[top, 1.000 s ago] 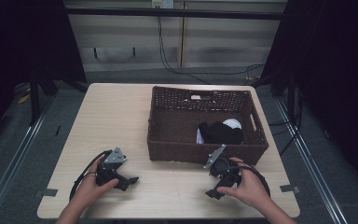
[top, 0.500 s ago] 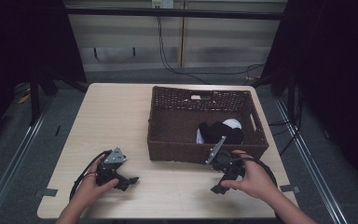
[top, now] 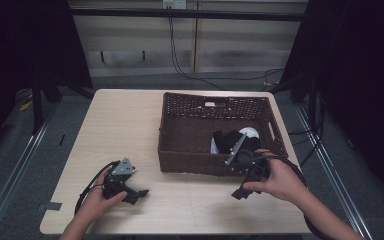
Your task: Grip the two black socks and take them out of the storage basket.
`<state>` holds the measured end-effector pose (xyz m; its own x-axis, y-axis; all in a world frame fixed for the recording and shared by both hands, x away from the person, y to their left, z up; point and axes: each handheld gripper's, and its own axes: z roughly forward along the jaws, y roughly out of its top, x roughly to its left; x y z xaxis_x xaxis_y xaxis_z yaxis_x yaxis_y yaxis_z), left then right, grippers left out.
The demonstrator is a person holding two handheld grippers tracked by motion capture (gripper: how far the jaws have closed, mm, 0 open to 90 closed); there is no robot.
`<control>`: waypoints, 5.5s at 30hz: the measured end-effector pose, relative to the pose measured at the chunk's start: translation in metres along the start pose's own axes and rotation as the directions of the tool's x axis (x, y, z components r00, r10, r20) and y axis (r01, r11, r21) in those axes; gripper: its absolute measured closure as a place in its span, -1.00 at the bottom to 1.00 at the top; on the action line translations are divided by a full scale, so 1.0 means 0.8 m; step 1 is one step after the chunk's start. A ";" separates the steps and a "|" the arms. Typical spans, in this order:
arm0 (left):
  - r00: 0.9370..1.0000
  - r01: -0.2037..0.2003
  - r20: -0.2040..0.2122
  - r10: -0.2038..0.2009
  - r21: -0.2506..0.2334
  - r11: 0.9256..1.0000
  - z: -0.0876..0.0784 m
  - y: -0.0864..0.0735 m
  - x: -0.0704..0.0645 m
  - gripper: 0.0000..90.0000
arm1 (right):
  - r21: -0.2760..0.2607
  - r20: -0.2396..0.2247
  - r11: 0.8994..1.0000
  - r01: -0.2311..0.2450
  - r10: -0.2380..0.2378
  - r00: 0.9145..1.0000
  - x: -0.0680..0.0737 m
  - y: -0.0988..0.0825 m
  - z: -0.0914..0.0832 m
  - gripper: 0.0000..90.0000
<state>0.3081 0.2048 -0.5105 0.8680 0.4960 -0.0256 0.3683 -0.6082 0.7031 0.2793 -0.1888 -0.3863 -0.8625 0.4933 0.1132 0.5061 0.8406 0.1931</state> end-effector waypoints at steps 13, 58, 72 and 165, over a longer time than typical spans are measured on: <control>1.000 0.003 0.000 -0.003 -0.003 1.000 0.000 0.000 0.000 -1.00 | 0.028 0.020 1.000 0.003 -0.003 1.000 -0.016 0.012 -0.043 -0.67; 1.000 0.003 0.005 -0.003 0.004 1.000 0.000 0.000 0.000 -1.00 | -0.043 0.072 0.970 -0.239 0.241 0.968 -0.144 0.094 0.006 -0.47; 1.000 0.004 0.010 -0.004 0.001 1.000 0.000 0.000 0.000 -1.00 | 0.051 0.066 0.969 -0.241 0.238 0.969 -0.155 0.095 0.027 0.76; 1.000 0.003 0.005 -0.003 -0.006 1.000 0.000 0.000 0.000 -1.00 | 0.013 -0.149 0.990 0.144 -0.140 0.979 0.010 0.106 -0.053 0.90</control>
<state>0.3083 0.2047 -0.5108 0.8684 0.4950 -0.0311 0.3691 -0.6032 0.7070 0.3153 -0.1227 -0.3278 -0.9152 0.3319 0.2286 0.3770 0.9056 0.1945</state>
